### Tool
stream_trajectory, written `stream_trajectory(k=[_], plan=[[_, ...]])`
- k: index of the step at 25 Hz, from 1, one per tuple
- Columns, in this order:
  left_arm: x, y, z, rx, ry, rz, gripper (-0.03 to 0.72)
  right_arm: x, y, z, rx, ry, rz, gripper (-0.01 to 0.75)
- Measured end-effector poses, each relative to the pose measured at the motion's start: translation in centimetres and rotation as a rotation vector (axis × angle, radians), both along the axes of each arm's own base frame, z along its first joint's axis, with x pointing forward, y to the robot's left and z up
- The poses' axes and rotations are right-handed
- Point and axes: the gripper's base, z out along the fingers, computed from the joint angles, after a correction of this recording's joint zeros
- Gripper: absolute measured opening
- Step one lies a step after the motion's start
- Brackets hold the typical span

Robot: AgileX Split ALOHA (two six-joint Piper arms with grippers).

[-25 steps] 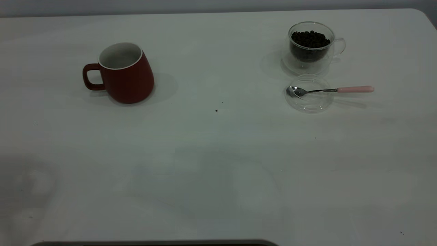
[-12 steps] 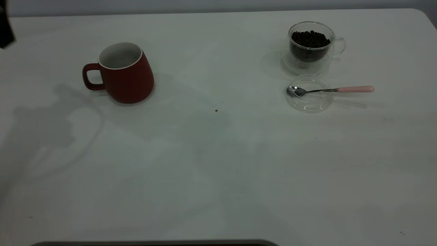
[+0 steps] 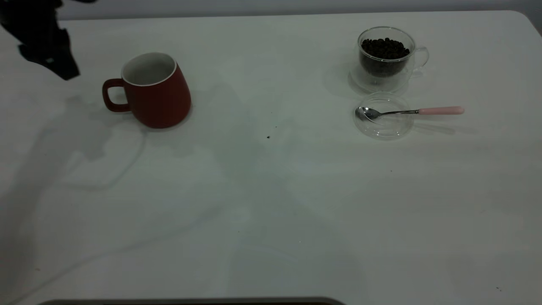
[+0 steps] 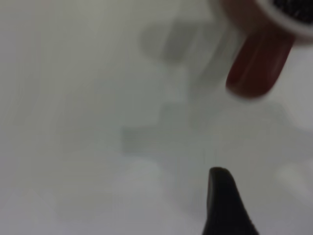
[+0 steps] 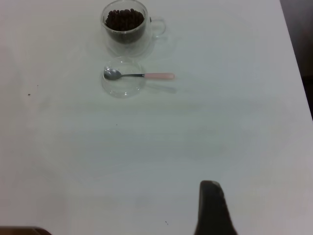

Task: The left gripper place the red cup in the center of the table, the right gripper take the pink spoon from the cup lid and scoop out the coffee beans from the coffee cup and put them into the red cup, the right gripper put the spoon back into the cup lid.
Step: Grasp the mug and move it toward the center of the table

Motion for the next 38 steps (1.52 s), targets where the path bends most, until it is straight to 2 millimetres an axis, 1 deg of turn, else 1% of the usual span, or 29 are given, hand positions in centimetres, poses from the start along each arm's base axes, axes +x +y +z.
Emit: stream_trajectory(k=[4,10,16,18,22,28,34,36,38], plan=[[1.2,-0.8,-1.2,-0.024,-0.004,-0.036,0.493,0.0,0.0,0.0,0.000,0.000,0.000,0.537],[2.9,-1.5,-2.7,-0.025,-0.012,-0.057,0.493,0.0,0.0,0.0,0.000,0.000,0.000,0.537],[3.1,-3.0,-4.3,-0.020,0.013,-0.118,0.493,0.0,0.0,0.0,0.000,0.000,0.000,0.537],[3.0,-3.6,-5.1,-0.014,0.017,-0.152,0.493,0.0,0.0,0.0,0.000,0.000,0.000,0.537],[3.0,-5.7,-6.3,-0.006,0.014,-0.223,0.493,0.0,0.0,0.0,0.000,0.000,0.000,0.537],[3.3,-10.0,-5.8,-0.043,-0.042,-0.282,0.493,0.0,0.0,0.0,0.000,0.000,0.000,0.537],[2.2,-14.3,-5.8,-0.087,-0.052,-0.362,0.493,0.0,0.0,0.0,0.000,0.000,0.000,0.537],[1.9,-14.9,-6.0,-0.088,-0.047,-0.378,0.493,0.0,0.0,0.0,0.000,0.000,0.000,0.537],[1.9,-14.9,-6.1,-0.087,-0.045,-0.377,0.493,0.0,0.0,0.0,0.000,0.000,0.000,0.537]])
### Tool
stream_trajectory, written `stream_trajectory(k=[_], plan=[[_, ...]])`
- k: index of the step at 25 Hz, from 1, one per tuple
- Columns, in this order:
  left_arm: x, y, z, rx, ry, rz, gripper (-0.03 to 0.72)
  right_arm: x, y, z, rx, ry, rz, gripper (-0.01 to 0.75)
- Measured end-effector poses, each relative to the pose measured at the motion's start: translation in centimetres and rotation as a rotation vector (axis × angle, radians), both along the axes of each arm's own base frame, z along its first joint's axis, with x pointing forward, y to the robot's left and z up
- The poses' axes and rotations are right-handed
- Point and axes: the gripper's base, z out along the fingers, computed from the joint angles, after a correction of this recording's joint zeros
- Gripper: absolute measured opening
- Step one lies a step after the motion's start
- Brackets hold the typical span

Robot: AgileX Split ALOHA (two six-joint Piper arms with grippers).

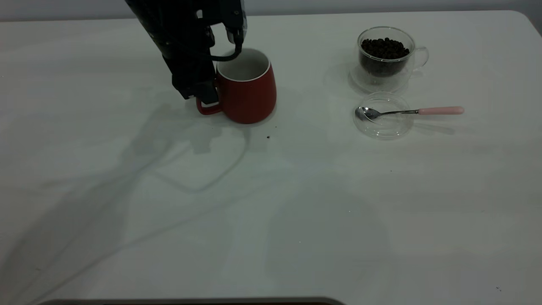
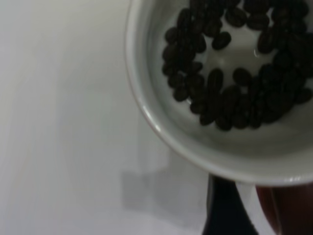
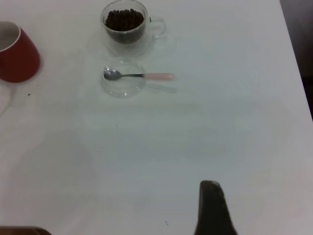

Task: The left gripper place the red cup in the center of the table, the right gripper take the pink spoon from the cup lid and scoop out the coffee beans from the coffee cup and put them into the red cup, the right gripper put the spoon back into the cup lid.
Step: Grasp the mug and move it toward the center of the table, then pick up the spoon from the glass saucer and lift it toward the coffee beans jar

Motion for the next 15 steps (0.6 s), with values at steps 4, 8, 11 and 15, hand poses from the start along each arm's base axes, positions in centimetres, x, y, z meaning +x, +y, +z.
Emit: stream_trajectory(k=[4,8,11,15], plan=[[0.3,1.1,2.3,-0.001,0.009,0.054,0.493,0.0,0.0,0.0,0.000,0.000,0.000,0.537],[0.0,2.9,9.6,0.012,-0.026,0.150,0.493,0.0,0.0,0.0,0.000,0.000,0.000,0.537],[-1.9,4.3,16.9,0.012,-0.046,0.291,0.493,0.0,0.0,0.0,0.000,0.000,0.000,0.537],[-7.2,6.6,26.5,-0.018,-0.042,0.541,0.493,0.0,0.0,0.0,0.000,0.000,0.000,0.537]])
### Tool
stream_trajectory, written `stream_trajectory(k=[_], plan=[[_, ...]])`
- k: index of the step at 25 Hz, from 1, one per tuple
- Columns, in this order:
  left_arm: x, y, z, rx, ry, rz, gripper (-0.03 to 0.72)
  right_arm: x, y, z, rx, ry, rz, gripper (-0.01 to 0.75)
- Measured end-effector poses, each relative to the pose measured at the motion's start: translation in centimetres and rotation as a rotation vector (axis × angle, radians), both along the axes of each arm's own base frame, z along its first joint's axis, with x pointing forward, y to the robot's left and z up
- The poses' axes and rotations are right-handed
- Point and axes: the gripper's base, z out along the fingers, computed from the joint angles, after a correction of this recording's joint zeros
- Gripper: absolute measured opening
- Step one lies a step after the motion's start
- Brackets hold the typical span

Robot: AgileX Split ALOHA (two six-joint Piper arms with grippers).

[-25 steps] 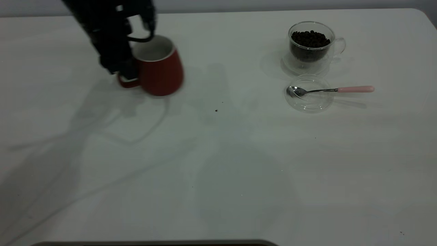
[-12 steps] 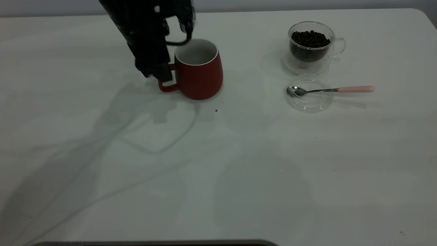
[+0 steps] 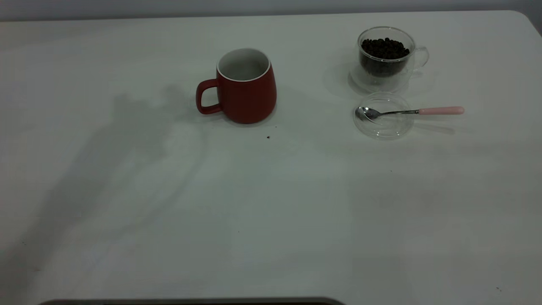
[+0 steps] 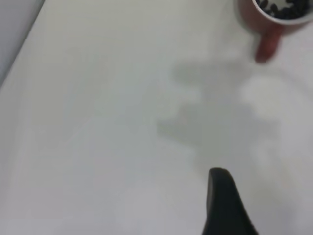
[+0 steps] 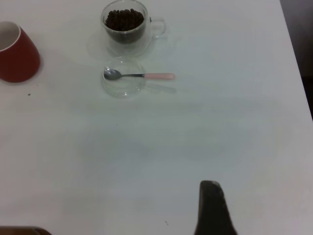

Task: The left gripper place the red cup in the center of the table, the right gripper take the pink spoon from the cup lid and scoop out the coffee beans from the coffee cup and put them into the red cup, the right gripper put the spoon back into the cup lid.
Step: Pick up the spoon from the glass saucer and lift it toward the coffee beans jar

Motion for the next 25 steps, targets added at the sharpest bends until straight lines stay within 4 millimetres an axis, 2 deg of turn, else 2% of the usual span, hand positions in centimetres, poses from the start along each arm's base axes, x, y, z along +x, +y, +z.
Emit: stream_trajectory(k=[2,5,8,11,12,16,21,25], plan=[[-3.4,1.1,3.5,-0.021,0.039,0.120,0.493,0.0,0.0,0.0,0.000,0.000,0.000,0.537],[-7.4,2.5,8.3,-0.104,-0.071,0.254,0.493,0.0,0.0,0.0,0.000,-0.001,0.000,0.537],[-11.3,3.8,11.1,-0.210,-0.149,0.390,0.493,0.0,0.0,0.0,0.000,-0.001,0.000,0.537],[-15.4,5.0,11.7,-0.261,-0.185,0.438,0.493,0.0,0.0,0.0,0.000,-0.001,0.000,0.537],[-16.8,5.4,11.3,-0.265,-0.184,0.444,0.493,0.0,0.0,0.0,0.000,-0.001,0.000,0.537],[-21.3,6.8,7.4,-0.235,-0.124,0.457,0.493,0.0,0.0,0.0,0.000,-0.001,0.000,0.537],[-25.5,8.0,1.3,-0.192,-0.017,0.493,0.493,0.0,0.0,0.0,0.000,-0.001,0.000,0.537],[-28.3,8.9,-2.4,-0.178,0.017,0.512,0.493,0.0,0.0,0.0,0.000,-0.001,0.000,0.537]])
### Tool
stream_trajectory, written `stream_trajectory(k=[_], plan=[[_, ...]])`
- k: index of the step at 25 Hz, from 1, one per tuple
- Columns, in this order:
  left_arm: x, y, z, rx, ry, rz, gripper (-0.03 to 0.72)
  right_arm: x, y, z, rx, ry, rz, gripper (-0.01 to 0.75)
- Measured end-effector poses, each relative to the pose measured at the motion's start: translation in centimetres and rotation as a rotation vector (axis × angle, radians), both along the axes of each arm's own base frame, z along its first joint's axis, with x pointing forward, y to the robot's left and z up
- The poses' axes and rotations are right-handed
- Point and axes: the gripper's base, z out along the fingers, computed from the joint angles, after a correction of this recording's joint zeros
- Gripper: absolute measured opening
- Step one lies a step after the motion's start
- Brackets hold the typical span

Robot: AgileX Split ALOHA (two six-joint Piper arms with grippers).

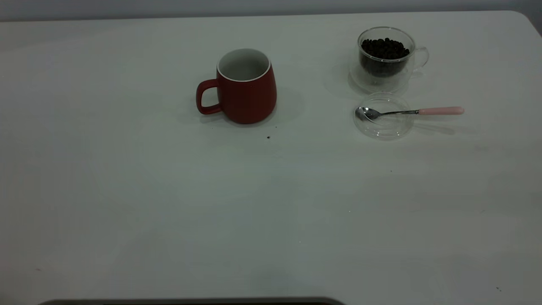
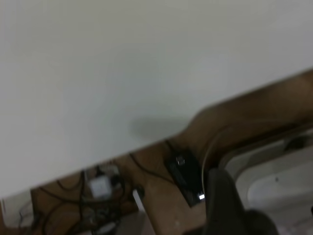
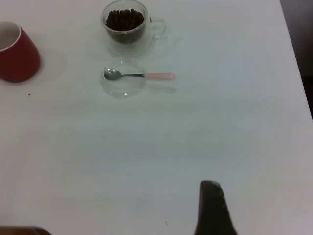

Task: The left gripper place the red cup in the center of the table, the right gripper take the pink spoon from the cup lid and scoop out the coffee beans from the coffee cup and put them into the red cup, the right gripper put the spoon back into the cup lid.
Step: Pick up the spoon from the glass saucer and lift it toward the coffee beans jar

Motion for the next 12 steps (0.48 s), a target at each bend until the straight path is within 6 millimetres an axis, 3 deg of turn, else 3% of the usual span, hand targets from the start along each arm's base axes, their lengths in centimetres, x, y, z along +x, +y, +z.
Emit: stream_trajectory(k=[5,12], plan=[[-2.5,0.3,-3.3,-0.093,-0.004,0.071,0.493,0.0,0.0,0.0,0.000,0.000,0.000,0.537],[-4.4,1.2,-3.0,-0.084,-0.180,0.027,0.493,0.0,0.0,0.0,0.000,0.000,0.000,0.537]])
